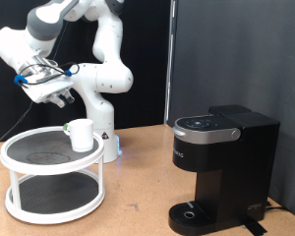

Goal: Make a cup of coffee with the keurig machine

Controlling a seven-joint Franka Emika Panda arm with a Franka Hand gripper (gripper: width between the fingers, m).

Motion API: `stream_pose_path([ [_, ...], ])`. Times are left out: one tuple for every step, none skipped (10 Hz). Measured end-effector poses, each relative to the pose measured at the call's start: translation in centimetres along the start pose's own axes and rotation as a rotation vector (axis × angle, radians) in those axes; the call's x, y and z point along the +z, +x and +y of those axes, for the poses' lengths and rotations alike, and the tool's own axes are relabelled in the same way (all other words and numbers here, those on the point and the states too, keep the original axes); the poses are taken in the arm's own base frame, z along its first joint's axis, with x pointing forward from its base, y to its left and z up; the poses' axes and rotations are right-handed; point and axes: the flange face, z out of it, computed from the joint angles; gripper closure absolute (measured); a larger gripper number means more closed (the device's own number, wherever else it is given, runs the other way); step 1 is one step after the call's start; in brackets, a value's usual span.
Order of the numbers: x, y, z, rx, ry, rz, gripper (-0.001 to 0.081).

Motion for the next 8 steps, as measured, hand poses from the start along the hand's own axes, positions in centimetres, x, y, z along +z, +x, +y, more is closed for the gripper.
stream_pose_path([
  [0.1,0.4,-0.3,-0.003,0.004,-0.007,0.0295],
  [0.2,0.7,-0.7,-0.004,0.010,-0.015,0.0295],
  [0.5,0.9,-1.2,0.000,0.017,-0.023,0.0164],
  [0.7,1.1,-1.7,0.003,0.025,-0.031,0.0164],
  [1.1,1.2,-2.1,0.006,0.036,-0.037,0.0091],
  [1.6,1.3,-2.6,0.006,0.047,-0.042,0.0091],
  [2.1,1.4,-3.0,0.004,0.053,-0.040,0.0074],
  [2.7,1.5,-3.4,0.003,0.054,-0.038,0.0072],
])
